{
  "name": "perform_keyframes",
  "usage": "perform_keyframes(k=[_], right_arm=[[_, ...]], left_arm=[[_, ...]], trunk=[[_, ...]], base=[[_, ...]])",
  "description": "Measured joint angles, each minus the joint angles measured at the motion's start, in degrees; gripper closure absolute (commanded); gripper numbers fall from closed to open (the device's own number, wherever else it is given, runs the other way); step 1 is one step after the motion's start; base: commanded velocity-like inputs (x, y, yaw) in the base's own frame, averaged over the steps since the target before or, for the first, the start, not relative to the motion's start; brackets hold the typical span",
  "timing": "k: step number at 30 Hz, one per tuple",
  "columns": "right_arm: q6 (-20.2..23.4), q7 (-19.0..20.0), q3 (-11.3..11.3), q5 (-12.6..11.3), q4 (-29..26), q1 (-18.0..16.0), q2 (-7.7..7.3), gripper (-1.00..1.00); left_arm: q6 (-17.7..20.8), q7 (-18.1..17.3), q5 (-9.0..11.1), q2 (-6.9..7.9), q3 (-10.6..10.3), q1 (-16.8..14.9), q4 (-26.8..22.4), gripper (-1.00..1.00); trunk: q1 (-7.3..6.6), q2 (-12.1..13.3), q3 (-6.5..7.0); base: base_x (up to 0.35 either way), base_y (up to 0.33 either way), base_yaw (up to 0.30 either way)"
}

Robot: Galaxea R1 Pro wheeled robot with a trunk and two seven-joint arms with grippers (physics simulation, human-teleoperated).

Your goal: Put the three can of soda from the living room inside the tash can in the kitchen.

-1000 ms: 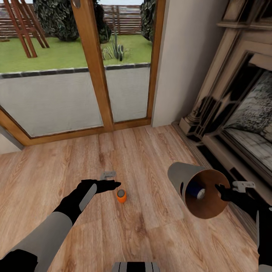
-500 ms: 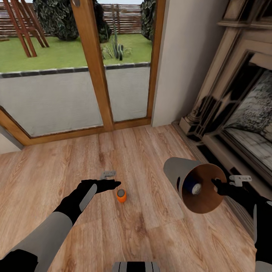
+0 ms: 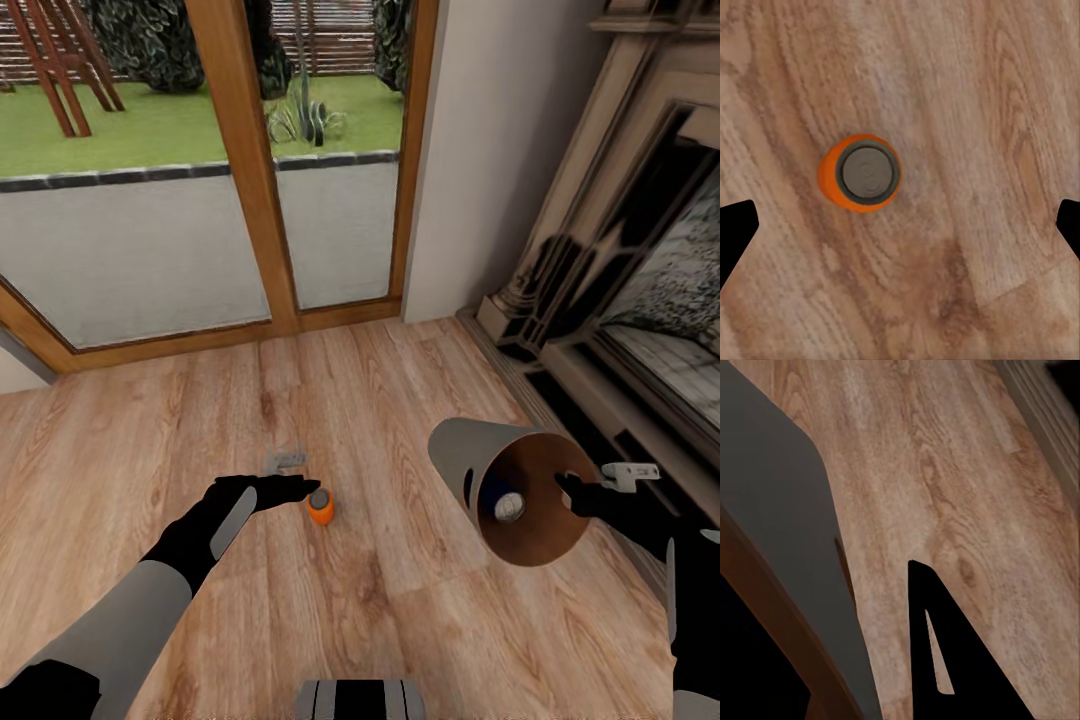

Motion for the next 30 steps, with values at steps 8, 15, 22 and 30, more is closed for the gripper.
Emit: perform_keyframes(k=[8,15,22,30], right_arm=[[0.0,-0.1,0.7,0.0,0.0,0.0,0.0,1.0],[-0.1,-0.1,1.1,0.1,0.0,0.1,0.0,1.0],[-0.1,-0.2,1.2,0.1,0.1,0.1,0.02,1.0],[0.0,-0.2,1.9,0.0,0.1,0.1,0.04,1.0]], left_arm=[[-1.7,0.0,-0.2,0.0,0.0,0.0,-0.1,-1.0],[-2.3,0.0,-0.1,0.0,0.0,0.0,0.0,-1.0],[-2.4,0.0,-0.2,0.0,0.0,0.1,-0.1,-1.0],[-2.4,0.0,-0.2,-0.07,0.0,0.1,-0.1,-1.0]], trunk=[[0.0,0.0,-0.72],[-0.03,0.0,-1.34],[0.0,0.0,-1.96],[0.22,-0.4,-2.84]], base=[[0.005,0.0,0.0],[0.238,0.0,0.0],[0.088,0.0,0.0],[0.011,0.0,0.0]])
